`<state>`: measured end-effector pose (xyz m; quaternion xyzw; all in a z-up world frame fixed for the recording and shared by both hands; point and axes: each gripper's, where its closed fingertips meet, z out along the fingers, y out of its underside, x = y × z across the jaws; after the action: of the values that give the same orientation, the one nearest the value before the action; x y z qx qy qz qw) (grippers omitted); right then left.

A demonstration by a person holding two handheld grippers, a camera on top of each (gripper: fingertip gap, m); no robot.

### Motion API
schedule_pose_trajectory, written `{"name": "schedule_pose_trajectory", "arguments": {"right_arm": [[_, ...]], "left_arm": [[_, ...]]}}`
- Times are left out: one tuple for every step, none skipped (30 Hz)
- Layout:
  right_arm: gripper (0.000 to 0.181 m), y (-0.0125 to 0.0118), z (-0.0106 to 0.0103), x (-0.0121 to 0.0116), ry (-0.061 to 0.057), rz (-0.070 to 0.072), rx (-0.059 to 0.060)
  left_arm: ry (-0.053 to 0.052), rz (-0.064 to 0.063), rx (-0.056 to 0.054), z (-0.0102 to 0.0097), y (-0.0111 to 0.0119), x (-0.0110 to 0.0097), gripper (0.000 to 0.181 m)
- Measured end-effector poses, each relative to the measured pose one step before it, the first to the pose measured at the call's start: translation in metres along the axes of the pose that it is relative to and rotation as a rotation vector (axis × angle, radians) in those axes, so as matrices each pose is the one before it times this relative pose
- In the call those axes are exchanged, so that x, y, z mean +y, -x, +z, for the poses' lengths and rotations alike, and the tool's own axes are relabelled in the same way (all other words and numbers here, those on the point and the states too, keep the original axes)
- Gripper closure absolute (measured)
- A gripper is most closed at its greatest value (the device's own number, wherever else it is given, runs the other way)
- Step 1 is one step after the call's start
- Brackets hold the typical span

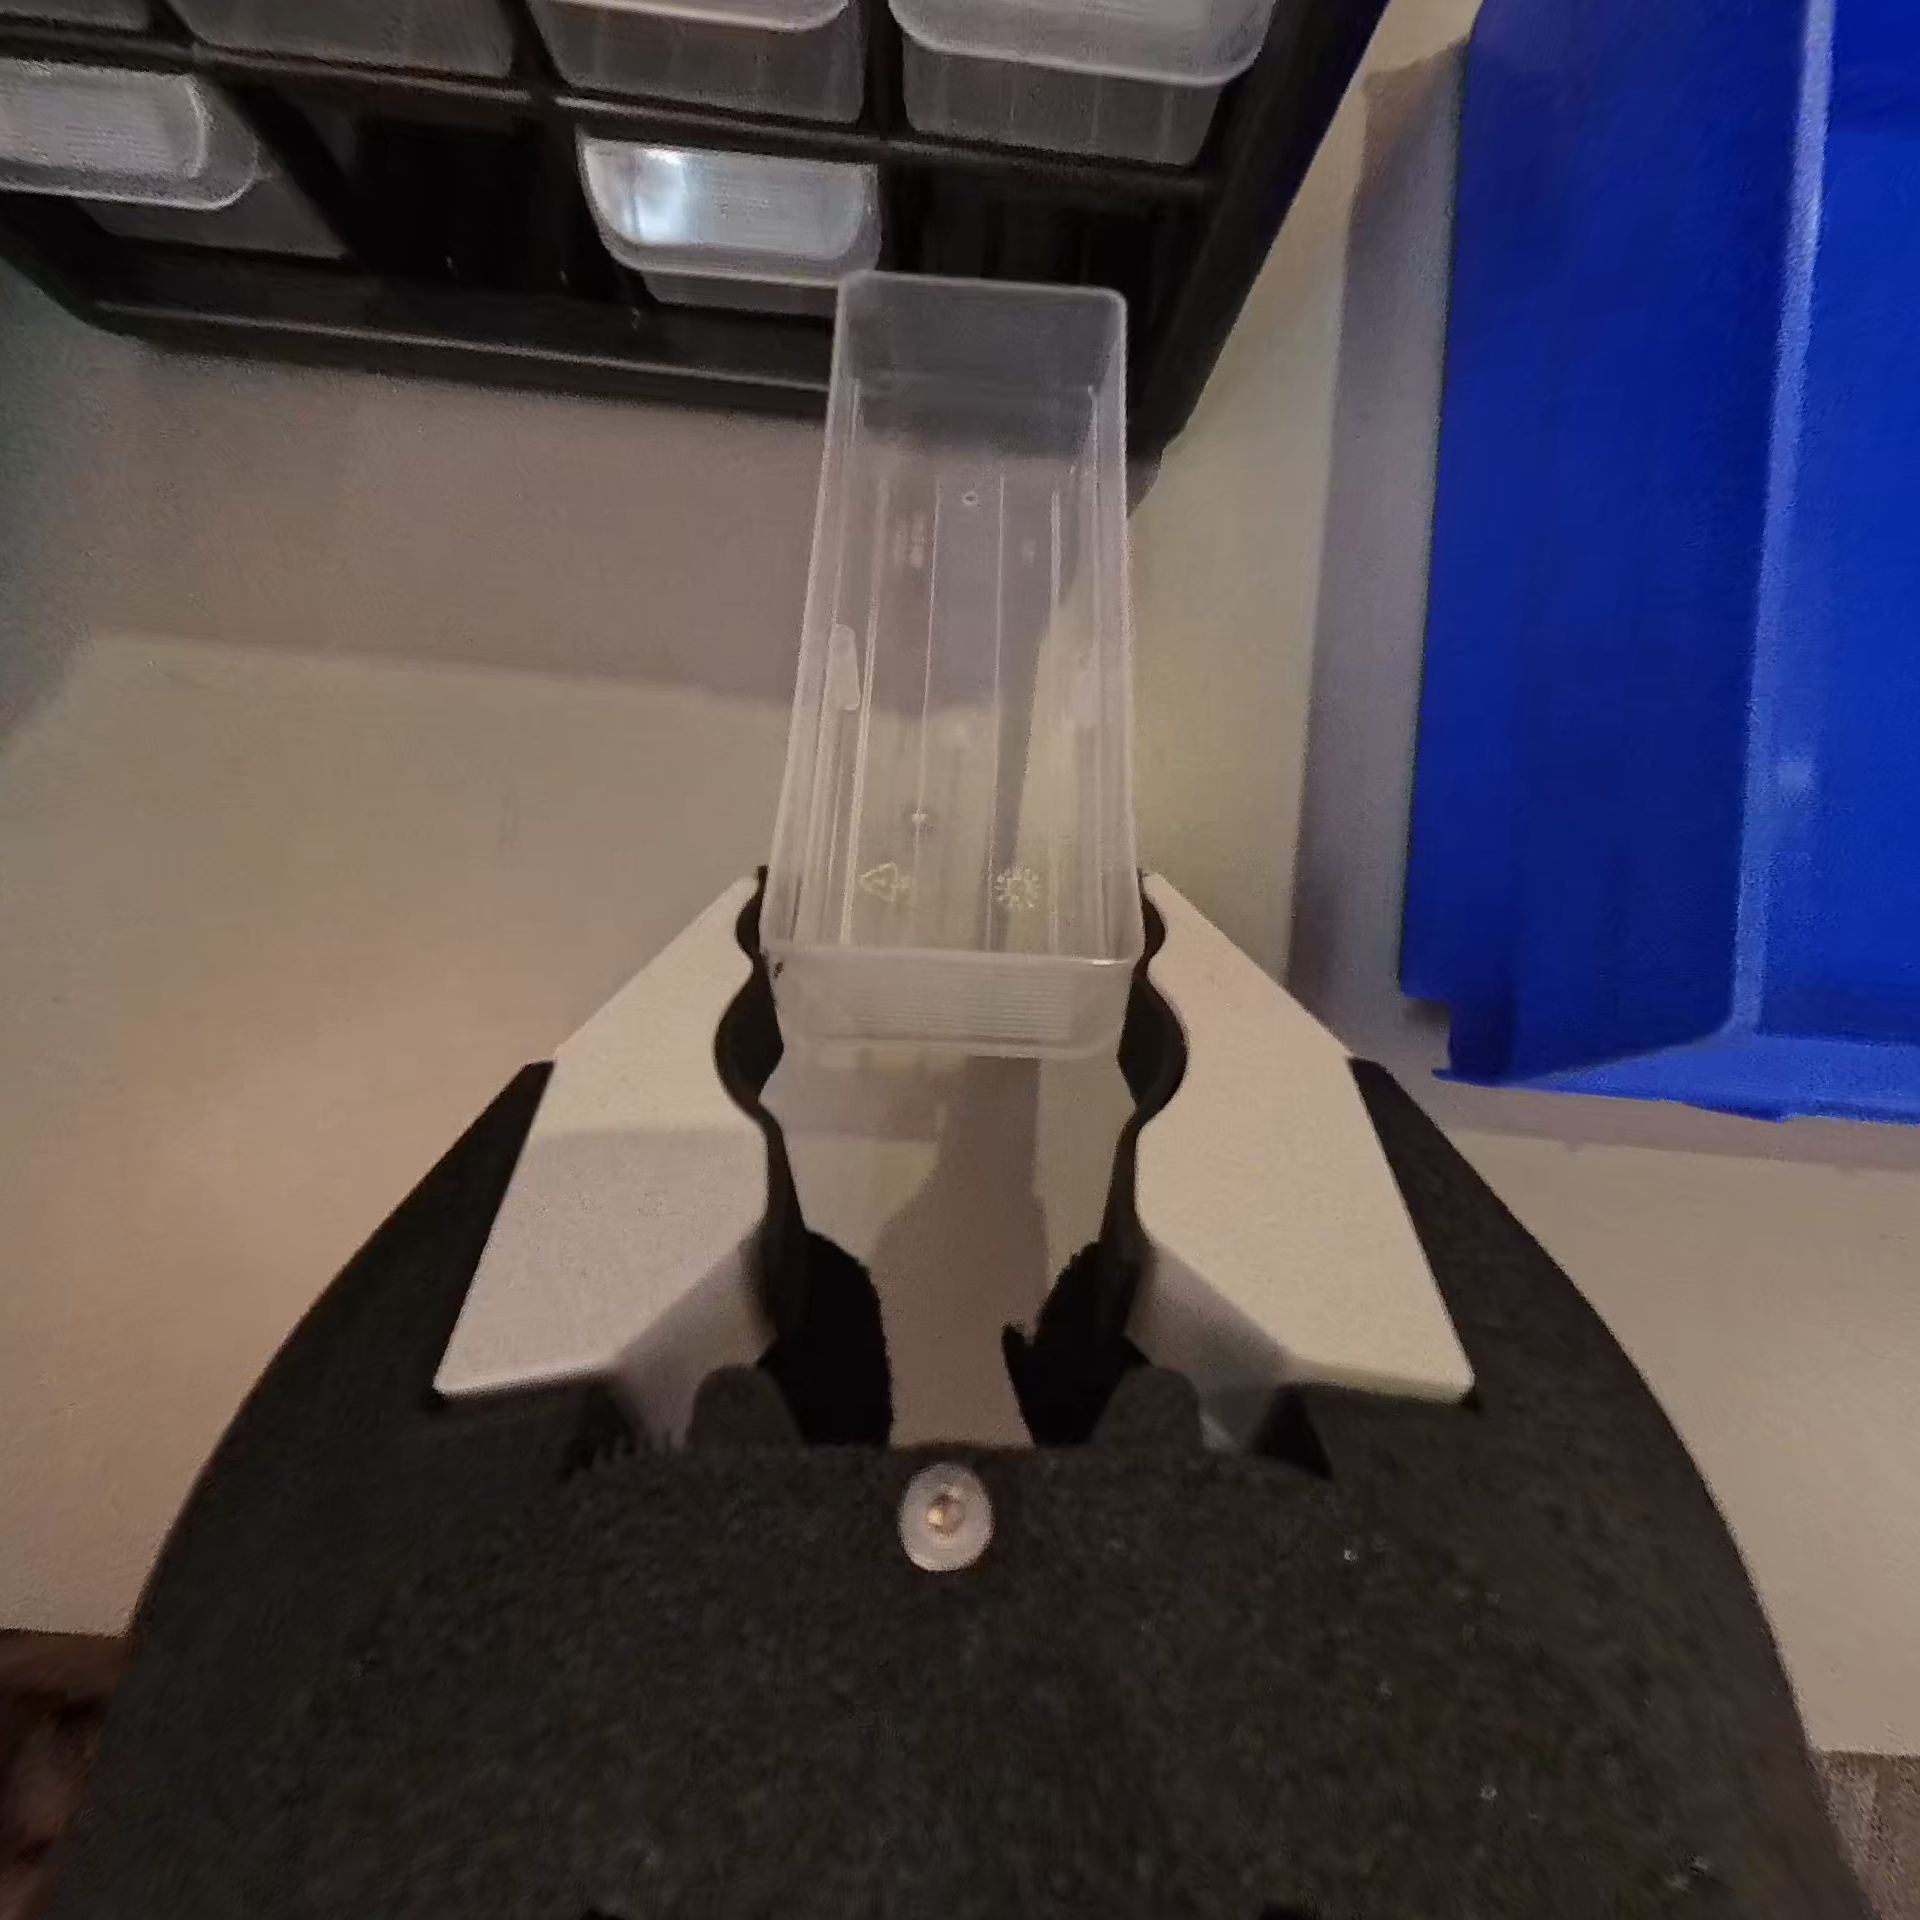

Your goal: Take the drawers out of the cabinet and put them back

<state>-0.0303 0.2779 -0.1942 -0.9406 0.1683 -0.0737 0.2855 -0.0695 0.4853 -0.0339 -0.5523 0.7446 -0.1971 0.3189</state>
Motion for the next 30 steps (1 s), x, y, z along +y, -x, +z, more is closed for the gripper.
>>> {"name": "schedule_pose_trajectory", "arguments": {"right_arm": [[0.116,0.00043,0.00264,-0.00111,0.0174,0.0116,-0.0019],[0.116,-0.00011,0.0023,-0.0003,0.014,0.0125,0.0011],[0.116,-0.00026,0.0017,-0.0011,0.002,0.0094,0.003],[0.116,0.00056,0.00123,-0.00104,-0.001,0.0069,-0.0018],[0.116,0.00026,0.00055,-0.00067,0.0002,0.0047,0.0001],[0.116,-0.00113,-0.0005,-0.00127,-0.0064,-0.0007,0.007],[0.116,-0.00101,-0.00123,-0.00151,-0.0093,0.002,0.0037],[0.116,-0.00116,-0.001,-0.00067,-0.0026,0.0083,0.0008],[0.116,-0.00108,-0.00066,-0.00109,-0.0045,0.0048,0.0001],[0.116,-0.00047,0.0001,-0.00087,-0.0006,0.0008,-0.0019],[0.116,-0.00076,0.00025,-0.00073,-0.0006,0.0016,0.0013],[0.116,0.00016,0.00047,-0.00093,-0.0012,-0.0002,-0.0025],[0.116,0.00083,0.00048,-0.00142,-0.0043,0.0008,-0.0039],[0.116,0.00012,0.00055,-0.00134,-0.004,-0.0015,0.0032],[0.116,-0.00002,0.00084,-0.00117,-0.0024,-0.005,0.005],[0.116,-0.00019,0.00092,-0.00115,-0.0036,-0.0017,0.005],[0.116,-0.00008,0.00123,-0.00065,-0.0024,0.0003,0.0029],[0.116,0.00038,0.00137,-0.00094,-0.0048,0.001,-0.001],[0.116,-0.00022,0.00159,-0.00074,-0.0056,0.0017,0.0008],[0.116,-0.00011,0.0023,-0.00028,-0.0042,0.0017,-0.0021],[0.116,0.00012,0.0028,-0.00008,-0.0036,0.0042,-0.0041],[0.116,-0.00026,0.00298,-0.00097,-0.0102,0.0045,-0.0019],[0.116,-0.00047,0.00345,-0.00103,-0.0123,-0.0004,0.0019],[0.116,-0.00091,0.00401,0.00079,-0.0005,-0.0078,0.0072],[0.116,-0.00047,0.00452,0.00124,0.0032,-0.0119,0.0063],[0.116,0.00004,0.00459,-0.00026,-0.0118,-0.0066,0.0052],[0.116,0.00042,0.00462,-0.00092,-0.0154,0.0005,0.0023],[0.116,0.00091,0.00458,-0.00055,-0.0136,0.0058,-0.0023],[0.116,0.00062,0.0047,-0.00028,-0.0073,0.0095,-0.0019],[0.116,-0.00002,0.00434,-0.00064,-0.005,0.0039,0.0017]], "left_arm": [[-0.0025,-0.0006,0.0048,-0.00071,-0.00062,0.00051,0.181],[-0.0037,-0.003,0.0057,-0.00053,-0.00034,0.00047,0.181],[-0.0051,-0.0031,0.0057,-0.00016,-0.00009,0.00005,0.181],[-0.0047,-0.0032,0.0056,0.00009,0.00006,-0.00002,0.181],[-0.0031,-0.0035,0.006,0.00004,-0.00006,-0.00003,0.181],[-0.0018,-0.0015,0.0033,-0.00007,-0.00001,0.0,0.181],[-0.0005,0.0011,0.0003,0.00011,0.00001,-0.00001,0.181],[0.0009,0.0016,-0.0007,-0.00007,-0.00008,0.00004,0.181],[0.0013,0.0012,-0.0011,-0.00003,-0.00003,0.00002,0.181],[0.0011,-0.001,-0.0005,0.00006,-0.00005,-0.00001,0.181],[0.0014,-0.0005,0.0,-0.00003,-0.00007,-0.00004,0.181],[0.0012,0.001,-0.0006,-0.00002,-0.00003,0.00004,0.181],[0.001,0.0003,-0.0004,0.00006,0.00002,-0.00002,0.181],[0.0003,0.0,-0.0001,-0.00002,-0.00008,0.00001,0.181],[-0.0008,-0.0001,0.0002,-0.00001,0.00003,-0.00001,0.181],[-0.0014,-0.0015,0.0013,-0.00004,-0.00013,0.00001,0.181],[-0.0016,-0.0022,0.0016,-0.00002,-0.00003,0.00004,0.181],[-0.001,-0.0018,0.0011,0.00001,-0.00002,0.00001,0.181],[-0.0005,-0.0007,0.0004,0.00003,-0.00011,-0.00006,0.181],[-0.0002,0.0,-0.0006,-0.00006,-0.00003,0.00001,0.181],[0.0005,0.0001,-0.0005,0.00003,0.0,-0.00003,0.181],[0.0006,0.0007,-0.001,0.00003,-0.00002,0.00009,0.181],[0.0005,0.0011,-0.0009,0.00003,-0.00006,-0.00009,0.181],[0.0001,0.0003,-0.0005,0.0,0.0001,0.00001,0.181],[-0.0007,0.0002,-0.0008,0.00005,0.00012,-0.00009,0.181],[-0.0008,0.0,0.0003,0.00013,0.00003,-0.00001,0.181],[-0.0003,0.0003,0.0017,-0.00012,-0.00012,-0.00001,0.181],[-0.0009,0.0004,0.0006,0.0,-0.00002,0.0001,0.181],[-0.0008,-0.0017,0.0014,-0.00001,-0.00001,-0.00009,0.181],[-0.0007,-0.002,0.0015,-0.00001,-0.00008,0.00006,0.181]]}}
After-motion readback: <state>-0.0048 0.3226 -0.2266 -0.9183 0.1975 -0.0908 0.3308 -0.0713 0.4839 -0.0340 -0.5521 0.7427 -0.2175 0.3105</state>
